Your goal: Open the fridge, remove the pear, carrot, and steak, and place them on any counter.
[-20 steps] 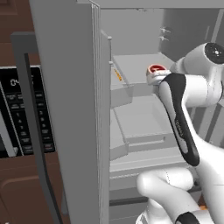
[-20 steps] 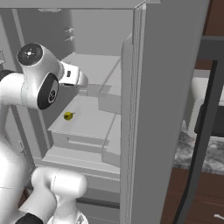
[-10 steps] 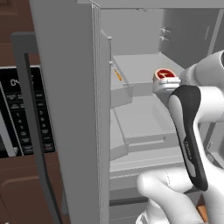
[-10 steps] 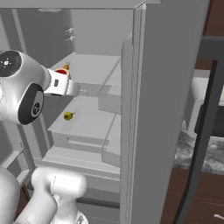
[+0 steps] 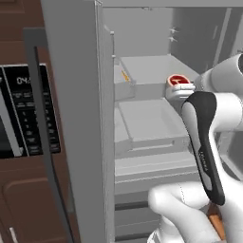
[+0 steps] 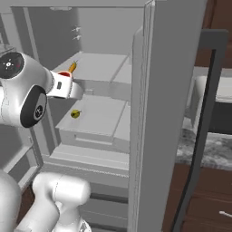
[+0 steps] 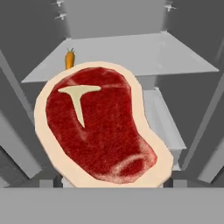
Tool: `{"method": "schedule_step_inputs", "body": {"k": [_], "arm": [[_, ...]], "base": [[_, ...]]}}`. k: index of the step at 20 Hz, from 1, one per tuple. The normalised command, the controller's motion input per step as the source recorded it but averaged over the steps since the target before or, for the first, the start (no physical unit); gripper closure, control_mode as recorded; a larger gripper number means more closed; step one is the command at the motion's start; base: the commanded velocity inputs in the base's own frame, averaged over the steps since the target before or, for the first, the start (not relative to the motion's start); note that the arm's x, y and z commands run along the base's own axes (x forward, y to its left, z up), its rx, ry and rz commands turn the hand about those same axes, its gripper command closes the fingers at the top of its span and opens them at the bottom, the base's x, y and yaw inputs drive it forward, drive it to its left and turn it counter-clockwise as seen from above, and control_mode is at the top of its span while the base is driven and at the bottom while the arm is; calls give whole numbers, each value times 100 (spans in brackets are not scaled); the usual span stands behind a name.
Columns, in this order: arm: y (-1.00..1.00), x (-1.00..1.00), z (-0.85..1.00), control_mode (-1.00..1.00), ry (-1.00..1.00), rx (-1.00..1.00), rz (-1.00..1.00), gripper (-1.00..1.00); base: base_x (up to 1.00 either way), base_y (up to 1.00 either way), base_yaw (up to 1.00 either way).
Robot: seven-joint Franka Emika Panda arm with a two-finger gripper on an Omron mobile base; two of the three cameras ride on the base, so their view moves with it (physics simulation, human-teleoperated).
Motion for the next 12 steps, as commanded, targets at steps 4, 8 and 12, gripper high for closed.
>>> {"method": "schedule_step_inputs", "body": {"k": [4, 8, 12], "arm": [[0, 0, 0, 100, 0, 0, 0, 100], [0, 0, 0, 100, 0, 0, 0, 100], [0, 0, 0, 100, 0, 0, 0, 100]], "base": [[-100, 0, 0], [-100, 0, 0], [-100, -11, 0]]}}
